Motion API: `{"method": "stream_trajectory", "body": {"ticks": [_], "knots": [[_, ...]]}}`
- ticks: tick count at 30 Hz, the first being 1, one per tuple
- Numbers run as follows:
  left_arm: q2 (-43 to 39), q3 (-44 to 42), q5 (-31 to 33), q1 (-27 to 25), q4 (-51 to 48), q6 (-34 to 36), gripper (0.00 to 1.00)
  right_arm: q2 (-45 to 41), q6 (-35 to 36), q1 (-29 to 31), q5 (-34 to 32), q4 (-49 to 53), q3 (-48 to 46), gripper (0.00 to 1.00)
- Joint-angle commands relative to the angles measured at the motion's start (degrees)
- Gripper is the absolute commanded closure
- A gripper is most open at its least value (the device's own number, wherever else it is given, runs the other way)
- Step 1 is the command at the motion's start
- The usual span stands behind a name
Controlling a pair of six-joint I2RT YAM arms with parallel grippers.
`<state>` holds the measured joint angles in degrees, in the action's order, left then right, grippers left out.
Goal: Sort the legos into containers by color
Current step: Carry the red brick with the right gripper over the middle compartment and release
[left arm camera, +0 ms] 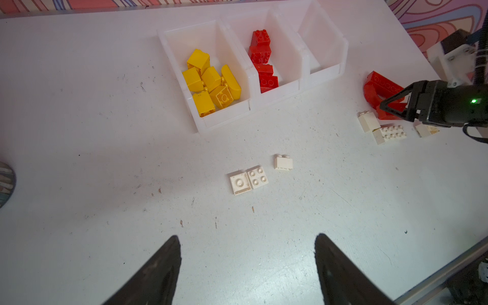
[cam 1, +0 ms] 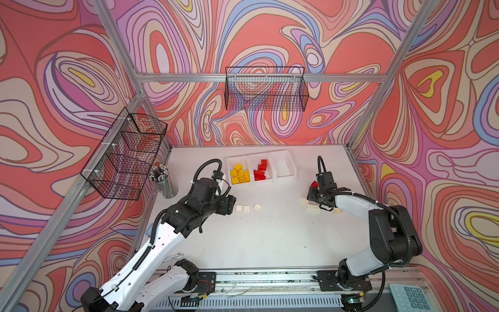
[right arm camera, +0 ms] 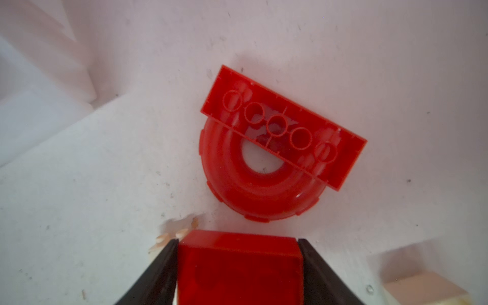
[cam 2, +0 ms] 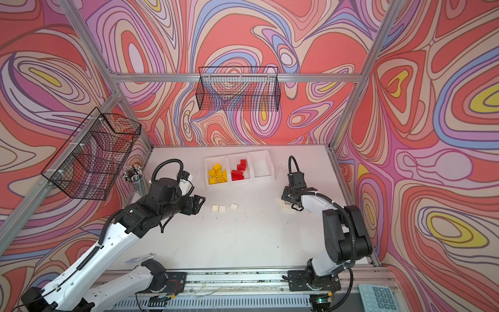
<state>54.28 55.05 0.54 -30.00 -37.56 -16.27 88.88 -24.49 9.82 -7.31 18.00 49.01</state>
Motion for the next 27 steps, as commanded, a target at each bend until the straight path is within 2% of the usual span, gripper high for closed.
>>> {"method": "stream_trajectory", "body": {"ticks": [1, 7, 14, 22, 27], "knots": [[-1.18, -0.55, 1.00, 0.11, -0.08, 0.63, 0.20, -3.29, 1.50, 2.54, 0.10, 2.75, 3.99, 0.52], [-2.11, -1.33, 0.81, 0.09, 0.33, 0.89, 0.20, -3.29, 1.44, 11.87, -0.77, 6.74, 13.28, 0.53], [-3.65, -2.27, 1.22, 0.07, 0.88, 0.94, 0.20, 5.60, 1.51, 21.95, -1.90, 9.80, 29.82, 0.53], [-5.06, -3.28, 1.89, 0.12, 1.44, 1.33, 0.17, 20.66, 3.98, 26.99, -1.24, 9.51, 46.38, 0.53], [-5.06, -3.19, 2.28, 0.08, 1.17, 1.51, 0.18, 30.39, 4.46, 27.05, -3.28, 12.00, 57.01, 0.53]]}}
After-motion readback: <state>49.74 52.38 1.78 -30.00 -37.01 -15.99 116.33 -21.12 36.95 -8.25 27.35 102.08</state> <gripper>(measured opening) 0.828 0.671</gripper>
